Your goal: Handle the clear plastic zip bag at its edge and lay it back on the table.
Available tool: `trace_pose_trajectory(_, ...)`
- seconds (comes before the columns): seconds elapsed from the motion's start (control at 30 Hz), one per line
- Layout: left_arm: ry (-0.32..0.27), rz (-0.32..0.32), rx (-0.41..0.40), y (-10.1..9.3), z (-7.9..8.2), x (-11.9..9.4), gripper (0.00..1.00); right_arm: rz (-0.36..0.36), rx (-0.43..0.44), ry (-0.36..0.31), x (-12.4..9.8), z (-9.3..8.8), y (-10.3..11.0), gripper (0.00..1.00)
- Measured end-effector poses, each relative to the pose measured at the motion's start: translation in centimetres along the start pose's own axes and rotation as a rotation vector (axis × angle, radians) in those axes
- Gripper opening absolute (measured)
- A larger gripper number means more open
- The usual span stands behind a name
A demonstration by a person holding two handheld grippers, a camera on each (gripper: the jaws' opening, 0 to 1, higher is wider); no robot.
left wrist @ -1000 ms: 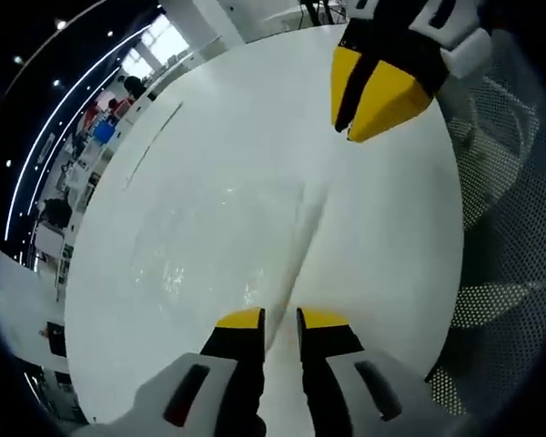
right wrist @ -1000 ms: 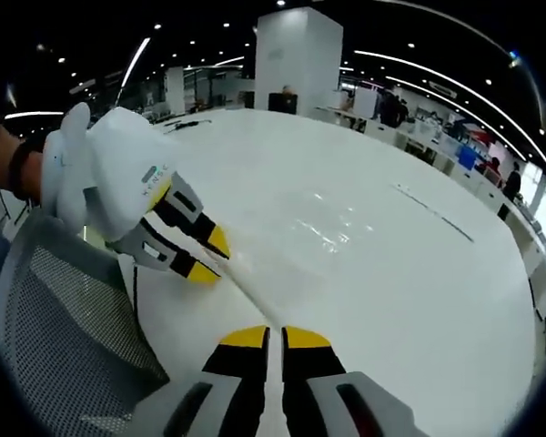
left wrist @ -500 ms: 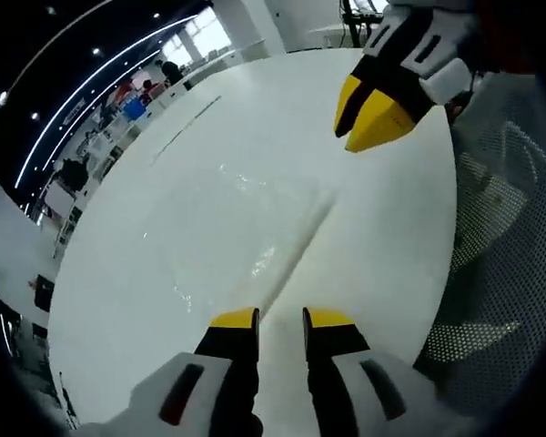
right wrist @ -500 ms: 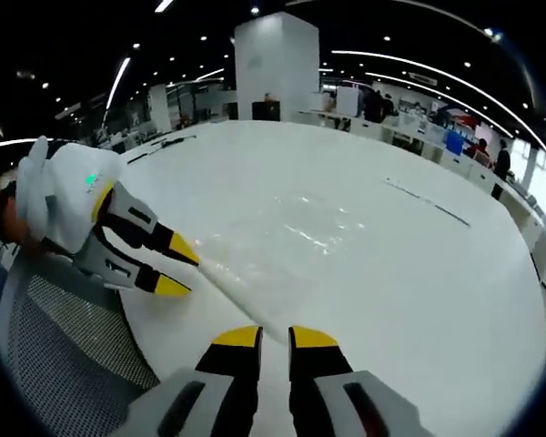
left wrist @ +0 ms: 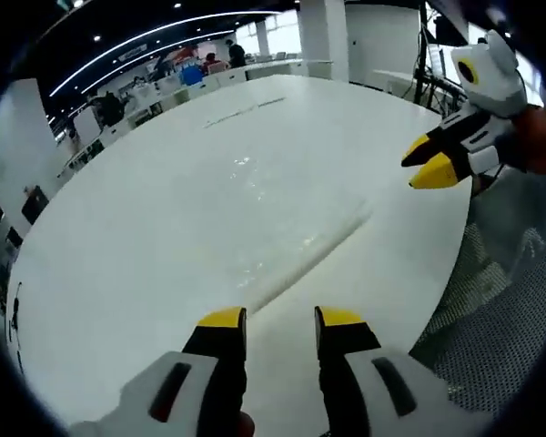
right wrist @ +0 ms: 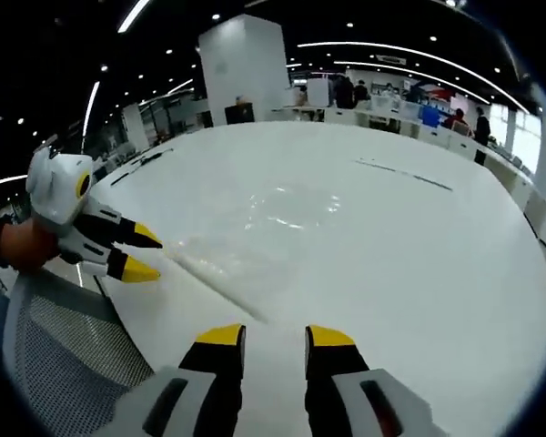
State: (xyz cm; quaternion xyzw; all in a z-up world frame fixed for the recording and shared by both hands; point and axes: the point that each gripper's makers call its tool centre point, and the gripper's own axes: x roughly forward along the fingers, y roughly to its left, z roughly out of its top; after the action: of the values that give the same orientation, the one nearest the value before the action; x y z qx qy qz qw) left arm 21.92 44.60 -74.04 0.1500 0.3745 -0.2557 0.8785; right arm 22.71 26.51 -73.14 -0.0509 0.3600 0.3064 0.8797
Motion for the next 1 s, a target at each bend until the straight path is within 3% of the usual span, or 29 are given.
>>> trace_pose_trajectory(0.33, -0.054, -0.038, -0.040, 0.5, 0.3, -0.3, 0.39, -0.021, 0.066, -0.056, -1.1, 0.5, -1.0, 0.34)
trace_pose_trajectory(0.8, -0.182, -0.085, -0.144, -0.2, 2.1, -2.2, 0.53, -0.019, 0.073, -0.056, -2.6, 0.0, -1.4, 0.50)
trace_pose_trajectory(1.0, -0.192, -0.086, -0.142, -0.3, 2.4, -2.7, 0.55, -0.029, 0.084, -0.072, -3.3, -0.1, -1.8, 0.53)
